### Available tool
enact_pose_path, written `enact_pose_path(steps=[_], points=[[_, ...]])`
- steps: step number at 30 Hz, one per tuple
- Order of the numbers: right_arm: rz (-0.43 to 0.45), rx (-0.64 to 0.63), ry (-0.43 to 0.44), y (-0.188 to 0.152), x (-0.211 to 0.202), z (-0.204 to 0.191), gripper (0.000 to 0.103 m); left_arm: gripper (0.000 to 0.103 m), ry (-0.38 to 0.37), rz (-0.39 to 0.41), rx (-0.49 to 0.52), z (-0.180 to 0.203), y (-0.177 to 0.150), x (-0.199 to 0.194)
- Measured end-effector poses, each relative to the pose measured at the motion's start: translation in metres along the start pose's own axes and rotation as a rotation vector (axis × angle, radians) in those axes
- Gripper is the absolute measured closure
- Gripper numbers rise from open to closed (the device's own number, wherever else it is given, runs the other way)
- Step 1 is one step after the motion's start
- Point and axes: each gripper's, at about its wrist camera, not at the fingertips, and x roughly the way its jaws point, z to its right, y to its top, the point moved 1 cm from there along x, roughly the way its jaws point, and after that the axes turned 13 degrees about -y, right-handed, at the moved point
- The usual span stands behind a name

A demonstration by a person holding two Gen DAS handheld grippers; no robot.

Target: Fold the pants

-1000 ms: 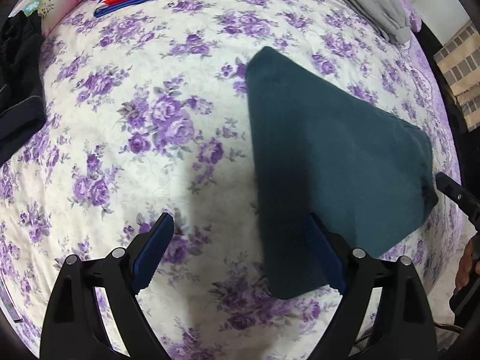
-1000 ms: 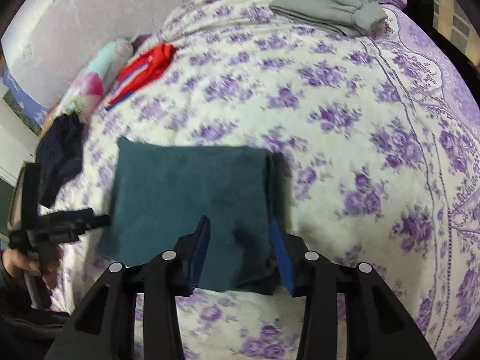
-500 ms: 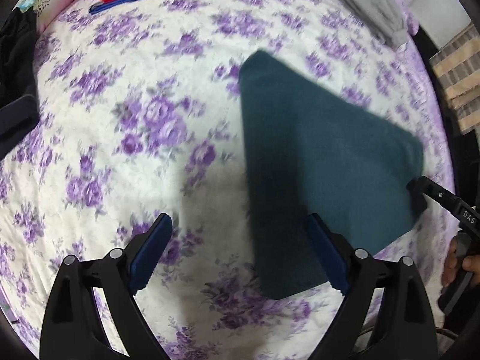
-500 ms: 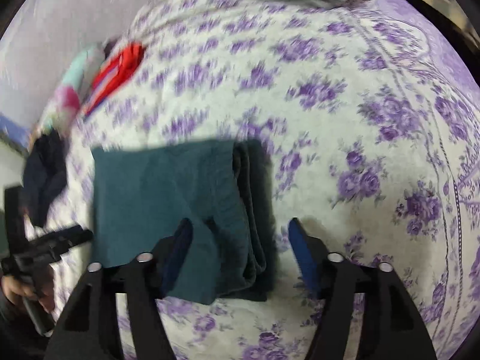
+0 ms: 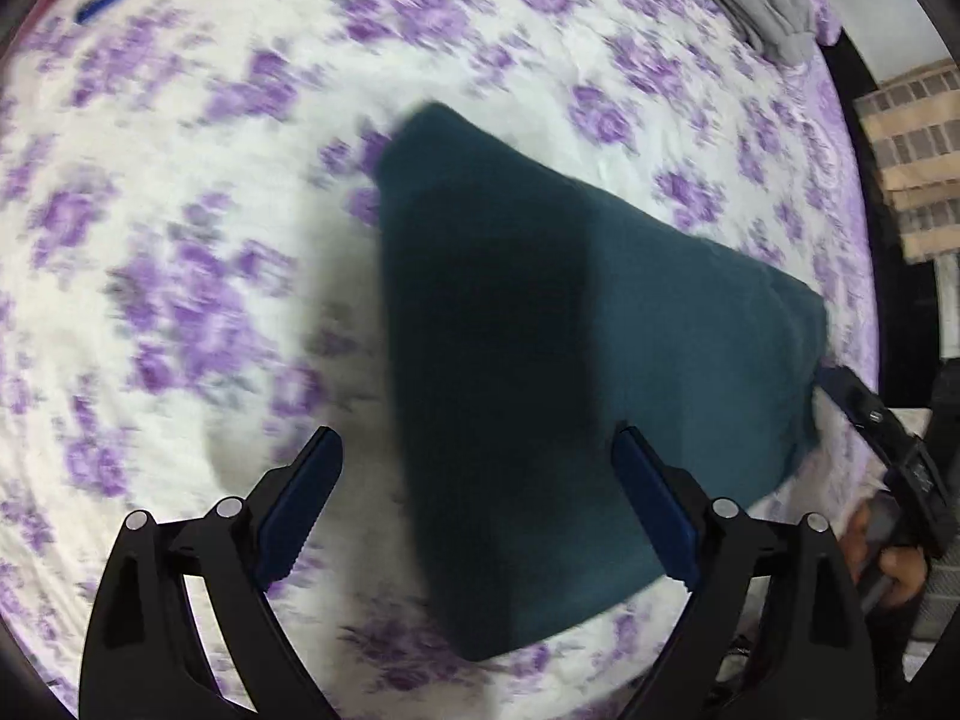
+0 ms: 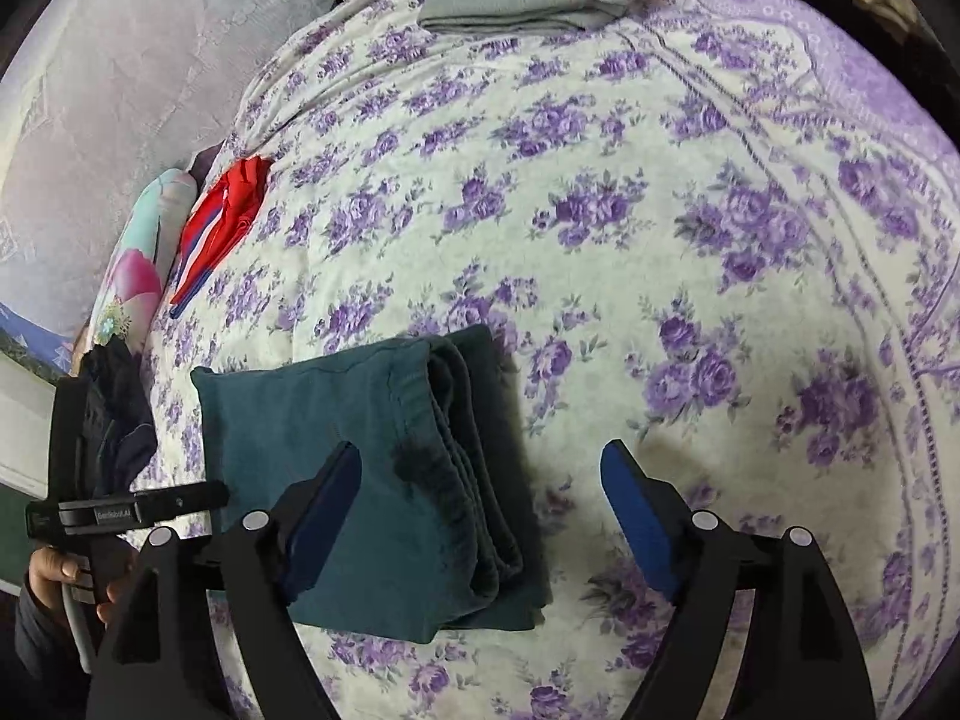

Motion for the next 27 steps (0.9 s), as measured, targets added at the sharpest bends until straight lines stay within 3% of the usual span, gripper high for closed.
enact_pose_path(steps=[2,7,11,13,14,15,16,18,21,25,27], points=[[-0.017,0.002,0.012,-0.001,0.006,0.0,0.021,0.014,-0.022,-0.029,0.002,0.0,-0.003,0.007],[-0.129,0.016,0.074,-0.007,0.029,-0.006,0.019,0.007,0.031,-0.09,0.069,0.009,-0.002,0.025],[-0.123,-0.083,-0.003,-0.013,0.037,-0.026,0.019,0.005,0.068,-0.083,0.076,0.014,0.002,0.032],[-0.118,-0.072,-0.013,-0.012,0.039,-0.028,0.019,0.008,0.113,-0.075,0.057,0.02,0.004,0.036],[-0.12,-0.063,-0.011,-0.012,0.039,-0.027,0.024,0.012,0.133,-0.065,0.068,0.027,0.004,0.037],[-0.123,-0.062,-0.019,-0.01,0.038,-0.027,0.042,0.023,0.152,-0.054,0.109,0.038,0.003,0.037],[-0.122,-0.07,-0.029,-0.01,0.037,-0.027,0.051,0.037,0.152,-0.054,0.133,0.045,0.003,0.038],[-0.135,-0.092,-0.033,-0.009,0.034,-0.028,0.075,0.053,0.142,-0.054,0.15,0.053,0.002,0.036],[-0.147,-0.138,-0.011,-0.009,0.025,-0.035,0.079,0.082,0.093,-0.031,0.141,0.056,-0.001,0.027],[-0.097,-0.184,0.078,0.006,-0.001,-0.053,0.08,0.084,0.011,0.015,0.157,0.058,-0.004,-0.005],[-0.056,-0.222,0.117,0.018,-0.015,-0.069,0.08,0.084,0.025,0.09,0.182,0.059,0.0,-0.033]])
